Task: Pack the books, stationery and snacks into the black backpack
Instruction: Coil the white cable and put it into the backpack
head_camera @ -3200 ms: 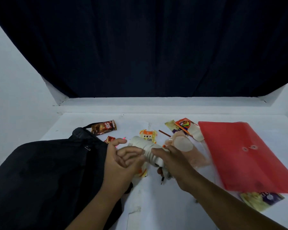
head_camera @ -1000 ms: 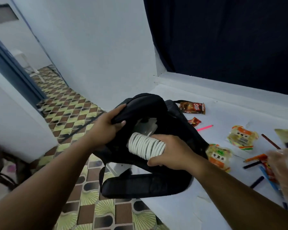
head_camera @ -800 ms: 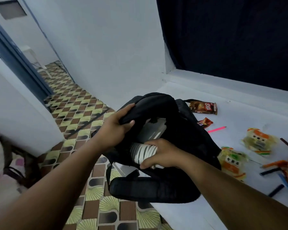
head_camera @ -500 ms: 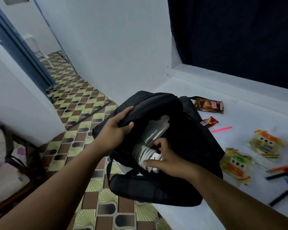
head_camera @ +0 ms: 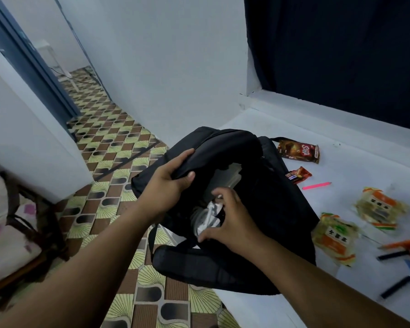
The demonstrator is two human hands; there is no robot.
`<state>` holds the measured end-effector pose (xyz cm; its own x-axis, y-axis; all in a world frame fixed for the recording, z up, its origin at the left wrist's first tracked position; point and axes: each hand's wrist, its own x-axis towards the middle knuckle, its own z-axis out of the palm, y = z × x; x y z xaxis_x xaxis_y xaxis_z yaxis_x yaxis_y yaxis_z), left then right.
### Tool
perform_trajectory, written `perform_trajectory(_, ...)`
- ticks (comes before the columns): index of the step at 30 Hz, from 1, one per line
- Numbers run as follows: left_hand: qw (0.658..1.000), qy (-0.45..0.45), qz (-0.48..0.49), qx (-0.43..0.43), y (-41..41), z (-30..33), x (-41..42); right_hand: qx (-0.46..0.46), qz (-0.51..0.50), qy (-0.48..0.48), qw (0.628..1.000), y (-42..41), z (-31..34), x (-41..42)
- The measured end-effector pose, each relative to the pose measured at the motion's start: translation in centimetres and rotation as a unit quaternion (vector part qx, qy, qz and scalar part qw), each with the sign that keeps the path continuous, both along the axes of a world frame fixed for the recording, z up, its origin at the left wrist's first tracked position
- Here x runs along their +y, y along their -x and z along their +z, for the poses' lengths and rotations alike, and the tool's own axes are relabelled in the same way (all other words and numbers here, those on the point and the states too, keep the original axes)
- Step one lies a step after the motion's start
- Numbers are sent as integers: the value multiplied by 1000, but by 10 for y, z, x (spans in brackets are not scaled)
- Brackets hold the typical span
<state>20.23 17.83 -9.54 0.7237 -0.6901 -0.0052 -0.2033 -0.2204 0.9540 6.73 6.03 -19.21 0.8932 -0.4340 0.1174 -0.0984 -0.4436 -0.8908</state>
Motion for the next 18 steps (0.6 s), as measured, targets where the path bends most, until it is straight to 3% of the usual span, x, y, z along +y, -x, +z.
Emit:
perform_trajectory(2, 1000, -1, -4, -1, 1, 0, 1, 0, -64, -41, 997, -5, -15, 6)
perform_trajectory(5, 1000, 4, -3, 8, 0, -1, 4, 11, -131, -9, 991, 3, -26, 9)
perform_trajectory(7, 1000, 7, -2, 13, -1, -2, 4, 68, -107, 92, 988, 7, -21, 13)
perform_trajectory(9, 1000, 9, -1, 19, 1, -4, 3, 85, -54, 96, 990, 7, -18, 18)
perform_trajectory(12, 1000, 13, -3, 18, 4, -5, 1, 40, 6, 41, 998, 5, -19, 25)
perform_trajectory(18, 1000, 17, -11, 17, 6, -3, 1, -67, 30, 108, 991, 8, -33, 25)
